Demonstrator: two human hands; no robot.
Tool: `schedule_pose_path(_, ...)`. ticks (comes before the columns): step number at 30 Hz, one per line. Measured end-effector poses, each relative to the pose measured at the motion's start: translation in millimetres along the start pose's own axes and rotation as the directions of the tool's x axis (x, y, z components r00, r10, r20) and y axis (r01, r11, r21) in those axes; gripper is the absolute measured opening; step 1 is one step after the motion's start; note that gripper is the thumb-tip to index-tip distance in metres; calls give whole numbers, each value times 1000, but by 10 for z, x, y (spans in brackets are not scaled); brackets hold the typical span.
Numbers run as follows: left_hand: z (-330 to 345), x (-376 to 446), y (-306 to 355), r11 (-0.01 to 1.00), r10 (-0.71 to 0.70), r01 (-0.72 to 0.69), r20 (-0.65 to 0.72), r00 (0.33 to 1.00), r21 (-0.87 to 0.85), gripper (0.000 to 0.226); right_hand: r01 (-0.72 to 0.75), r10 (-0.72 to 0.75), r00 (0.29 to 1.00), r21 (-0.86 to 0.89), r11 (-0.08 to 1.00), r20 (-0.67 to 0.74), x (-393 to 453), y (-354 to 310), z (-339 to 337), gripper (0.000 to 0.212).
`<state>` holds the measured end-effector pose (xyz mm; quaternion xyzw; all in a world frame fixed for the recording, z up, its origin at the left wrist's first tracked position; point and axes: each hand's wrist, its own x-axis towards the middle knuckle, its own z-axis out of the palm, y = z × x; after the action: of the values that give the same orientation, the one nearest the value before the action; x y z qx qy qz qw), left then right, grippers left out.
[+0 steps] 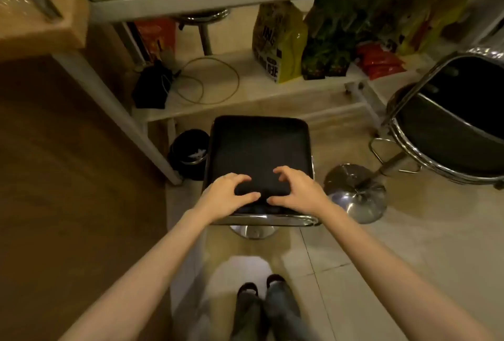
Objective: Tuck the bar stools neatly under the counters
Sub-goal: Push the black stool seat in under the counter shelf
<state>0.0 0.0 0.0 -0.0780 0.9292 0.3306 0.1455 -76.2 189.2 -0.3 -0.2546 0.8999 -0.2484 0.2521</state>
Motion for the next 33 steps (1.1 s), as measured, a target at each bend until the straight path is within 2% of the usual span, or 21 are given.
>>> schedule_pose_path(4,352,-6,-187,960,2,16,-64,998,281,82,-22,13,999,-204,979,-43,-82,243,422,72)
schedule_pose_path(6,554,5,-263,933,15,2,-45,999,361,97,-41,37,999,-282,959,-19,-105,370,625,87)
schedule_pose_path(8,665,50,-353,914,14,8,-51,999,406,101,-37,28,999,-347,937,-31,-87,479,733,97)
schedule_pose_path(17,749,216,-594,877,32,-52,50,998,478,103,73,-68,997,-496,865,29,76,638,761,114)
schedule_pose_path(19,744,240,-598,874,23,-55,71,997,483,104,84,-76,996,-502,861,36,101,654,771,113)
schedule_pose_path(22,733,275,-598,874,27,-67,89,996,481,89,98,-89,995,-509,855,43,136,668,750,107)
schedule_pose_path(26,671,322,-656,866,98,-121,72,993,485,99,130,-134,991,-512,849,31,184,683,756,98)
schedule_pose_path(33,515,521,-696,847,185,-182,42,982,499,94,126,-168,985,-548,827,-28,341,690,678,92)
